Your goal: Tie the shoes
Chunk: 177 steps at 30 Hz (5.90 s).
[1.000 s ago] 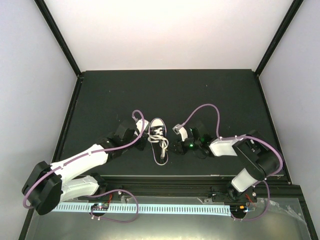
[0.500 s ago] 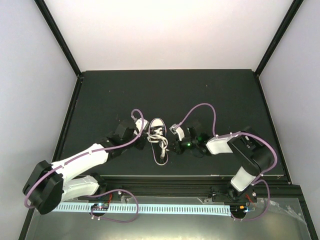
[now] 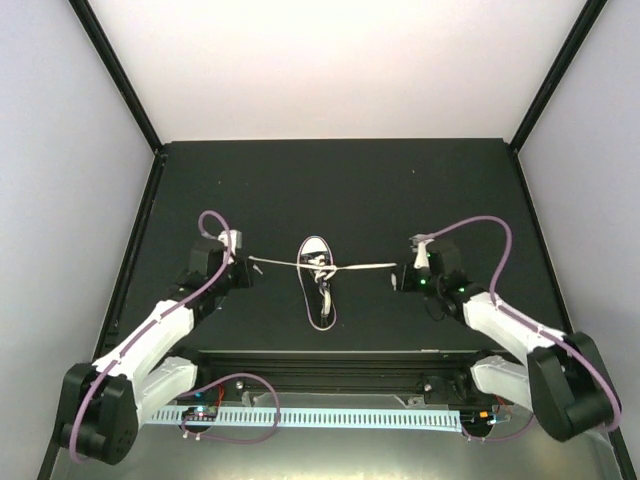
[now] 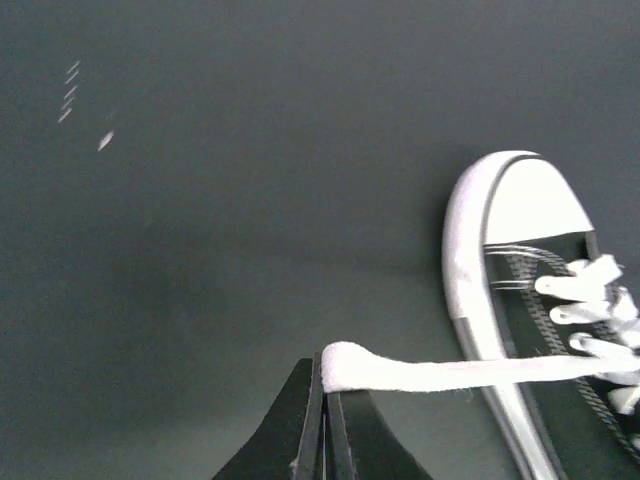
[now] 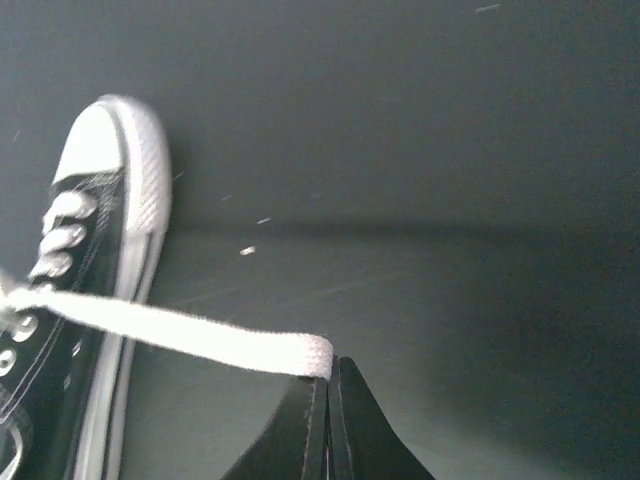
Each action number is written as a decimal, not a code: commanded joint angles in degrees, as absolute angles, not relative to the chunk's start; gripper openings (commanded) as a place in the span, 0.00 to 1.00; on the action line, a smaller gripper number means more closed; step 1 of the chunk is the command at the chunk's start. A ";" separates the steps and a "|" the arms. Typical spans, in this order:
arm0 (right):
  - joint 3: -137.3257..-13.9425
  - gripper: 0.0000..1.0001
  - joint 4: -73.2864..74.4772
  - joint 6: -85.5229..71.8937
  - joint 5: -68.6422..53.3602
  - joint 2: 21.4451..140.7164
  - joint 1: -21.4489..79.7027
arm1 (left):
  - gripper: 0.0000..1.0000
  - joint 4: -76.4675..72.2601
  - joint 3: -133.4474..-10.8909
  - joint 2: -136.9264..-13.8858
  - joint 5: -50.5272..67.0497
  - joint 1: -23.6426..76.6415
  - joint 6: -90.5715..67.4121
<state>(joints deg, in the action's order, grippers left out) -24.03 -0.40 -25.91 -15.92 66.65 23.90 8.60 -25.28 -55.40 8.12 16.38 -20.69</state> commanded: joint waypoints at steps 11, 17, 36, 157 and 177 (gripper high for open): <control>-20.39 0.02 8.66 -38.13 -9.09 56.84 8.61 | 0.02 7.22 -15.38 -51.29 14.67 -1.34 -35.93; -19.47 0.02 7.02 -38.03 -10.91 57.28 8.60 | 0.02 6.61 -14.00 -51.11 15.76 -3.73 -35.35; -19.64 0.02 2.32 -32.07 -24.73 61.17 8.70 | 0.73 -0.57 -30.12 -72.65 28.80 19.16 -28.23; -34.07 0.72 -14.69 -28.54 -33.68 76.88 29.67 | 0.01 -7.75 -35.01 -77.91 19.91 41.92 -21.93; -31.23 0.56 -19.01 -11.21 -13.22 80.48 45.78 | 0.02 -1.79 -42.07 -83.05 23.55 41.84 -25.04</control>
